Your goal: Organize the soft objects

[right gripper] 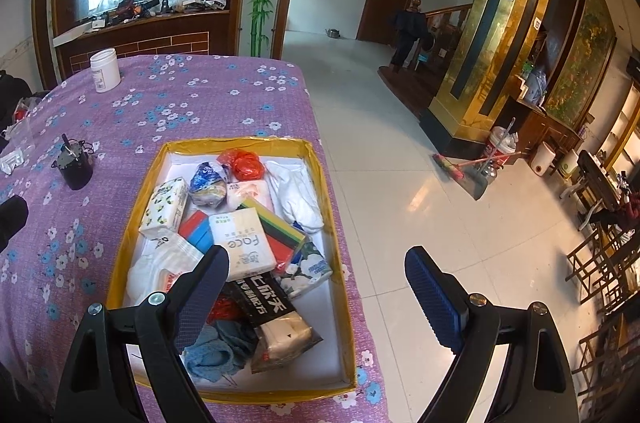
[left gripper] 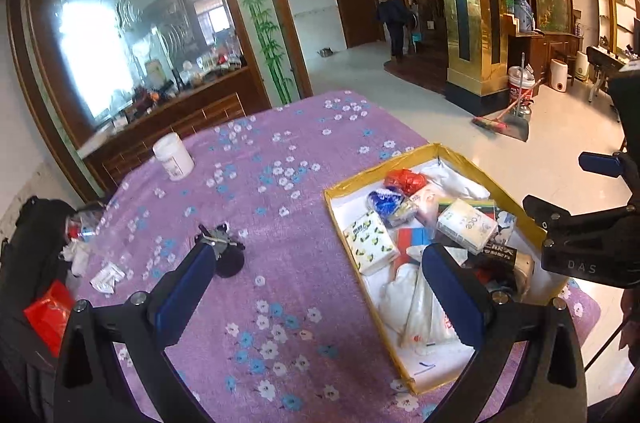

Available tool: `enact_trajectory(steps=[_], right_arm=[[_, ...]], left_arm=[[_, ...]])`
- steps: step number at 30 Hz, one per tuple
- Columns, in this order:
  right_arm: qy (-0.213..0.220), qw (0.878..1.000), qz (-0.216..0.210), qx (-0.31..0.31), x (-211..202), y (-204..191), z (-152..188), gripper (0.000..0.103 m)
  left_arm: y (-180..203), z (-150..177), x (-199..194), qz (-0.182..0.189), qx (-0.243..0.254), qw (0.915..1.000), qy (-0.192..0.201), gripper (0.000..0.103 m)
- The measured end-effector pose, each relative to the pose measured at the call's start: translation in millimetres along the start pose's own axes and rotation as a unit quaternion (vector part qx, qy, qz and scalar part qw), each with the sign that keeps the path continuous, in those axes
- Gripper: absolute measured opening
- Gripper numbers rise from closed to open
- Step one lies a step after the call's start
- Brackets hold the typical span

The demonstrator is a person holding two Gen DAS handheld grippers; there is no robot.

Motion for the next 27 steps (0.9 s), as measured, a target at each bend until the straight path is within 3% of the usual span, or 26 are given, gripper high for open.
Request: enact_trajectory(steps=[7, 12, 15, 22, 27], right_arm=[[0.005, 0.999, -0.020, 0.027, -5.2, 2.4, 2.4, 0.092], [0.036, 0.997, -0.047, 0.045, 2.7, 6.5, 12.1, 0.092], [0.062, 0.994, -0.057, 0.063, 11.6, 13.1, 15.1, 0.092], [0.104, 0.989, -0.077, 0.076, 35.1, 9.8, 13.4, 0.092], [0.127, 0.984, -0.090, 0.086, 35.4, 6.4, 12.6, 0.093]], left_arm=[[-27.1, 4.3, 10.2, -0.025, -0.008, 0.9995, -0.016, 0.103], [-38.2, 12.2, 28.5, -0.039, -0.014, 0.9985, -0.036, 0.103], [-33.3, 16.5, 39.8, -0.041, -0.022, 0.9980, -0.042, 0.103], [-9.9, 26.6, 58.4, -0.037, -0.043, 0.9983, -0.015, 0.103], [0.8, 40.0, 64.8, -0.040, -0.028, 0.9988, -0.009, 0.103]])
Point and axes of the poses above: each gripper's, at about its wrist camera, not at the fingertips, and x roughly the way its jaws point, y to its right, z to its underside, the point moved 6 cm from there along x, roughly the way its jaws point, and after that the axes turned 11 degrees about -x, right-handed, at the moved point
